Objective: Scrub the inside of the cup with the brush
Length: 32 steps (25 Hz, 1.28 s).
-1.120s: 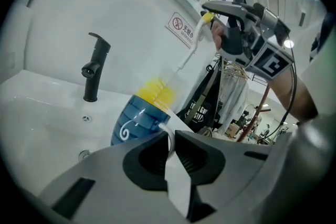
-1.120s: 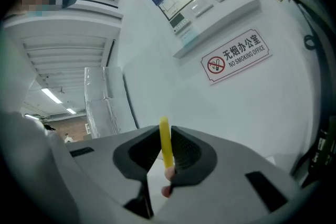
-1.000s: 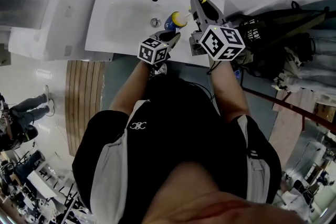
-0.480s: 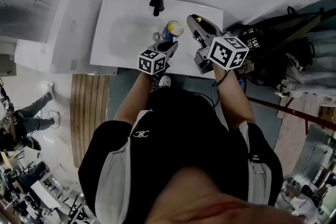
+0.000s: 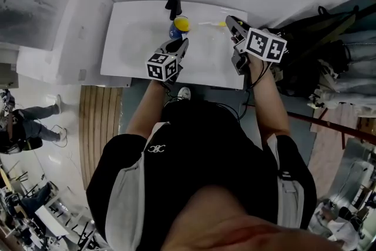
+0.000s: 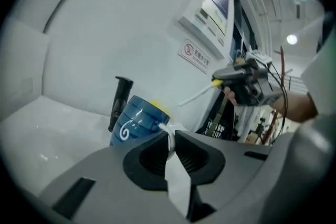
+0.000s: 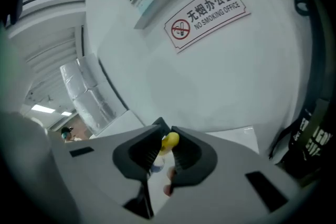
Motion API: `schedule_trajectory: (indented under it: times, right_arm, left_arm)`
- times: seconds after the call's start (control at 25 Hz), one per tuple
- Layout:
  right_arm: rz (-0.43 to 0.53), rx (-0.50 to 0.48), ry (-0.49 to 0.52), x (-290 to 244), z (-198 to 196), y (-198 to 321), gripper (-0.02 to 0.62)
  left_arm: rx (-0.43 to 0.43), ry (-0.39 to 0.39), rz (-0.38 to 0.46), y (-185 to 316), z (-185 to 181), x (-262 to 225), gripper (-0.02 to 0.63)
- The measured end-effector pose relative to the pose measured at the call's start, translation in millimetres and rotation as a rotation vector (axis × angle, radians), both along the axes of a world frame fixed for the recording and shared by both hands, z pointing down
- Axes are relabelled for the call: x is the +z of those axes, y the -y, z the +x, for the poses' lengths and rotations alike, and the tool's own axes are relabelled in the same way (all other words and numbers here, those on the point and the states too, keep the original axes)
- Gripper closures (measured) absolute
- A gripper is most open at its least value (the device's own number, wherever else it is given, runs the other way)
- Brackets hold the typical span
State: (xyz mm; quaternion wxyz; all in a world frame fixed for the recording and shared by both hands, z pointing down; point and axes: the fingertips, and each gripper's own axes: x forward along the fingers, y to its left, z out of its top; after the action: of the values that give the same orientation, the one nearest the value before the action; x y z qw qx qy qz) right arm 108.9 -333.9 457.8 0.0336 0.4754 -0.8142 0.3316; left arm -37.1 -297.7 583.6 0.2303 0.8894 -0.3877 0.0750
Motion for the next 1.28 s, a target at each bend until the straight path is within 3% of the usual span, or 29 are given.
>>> schedule_trajectory:
  times: [0.08,0.24,0.36,0.48,0.76,0.92,1.04,1.16,1.28]
  right_arm:
    - [0.011,0.081,0.021,0,9,17,0.538]
    - [0.041,0.203,0.069,-9,16,49,0.547]
    - [0.08,0.192,0.099,-23,0,60,0.552]
    - [0.098,0.109,0.163,-36,-26,59,0.551]
    - [0.101,-0.097,0.231,-49,-66,24,0.545]
    - [0.037,-0.174,0.23,-37,-67,0,0.549]
    - [-0.017,-0.226,0.175,-20,-64,-19,0.554]
    - [-0.058,-0.209,0.085,1,-48,-29,0.56]
    - [-0.077,-0.125,-0.006,21,-22,-23,0.56]
  left_arm:
    - [0.052,0.084,0.033,-7,9,4,0.557]
    - [0.159,0.168,0.057,-26,31,14,0.555]
    - [0.244,0.216,0.075,-42,45,19,0.555]
    - [0.276,0.225,0.066,-47,51,23,0.555]
    - [0.172,0.173,0.019,-27,24,24,0.555]
    - [0.073,0.128,-0.002,-9,3,19,0.556]
    - [-0.001,0.088,-0.001,6,-12,10,0.555]
    - [-0.022,0.066,0.005,9,-18,5,0.556]
    - [-0.01,0.046,0.004,5,-19,5,0.555]
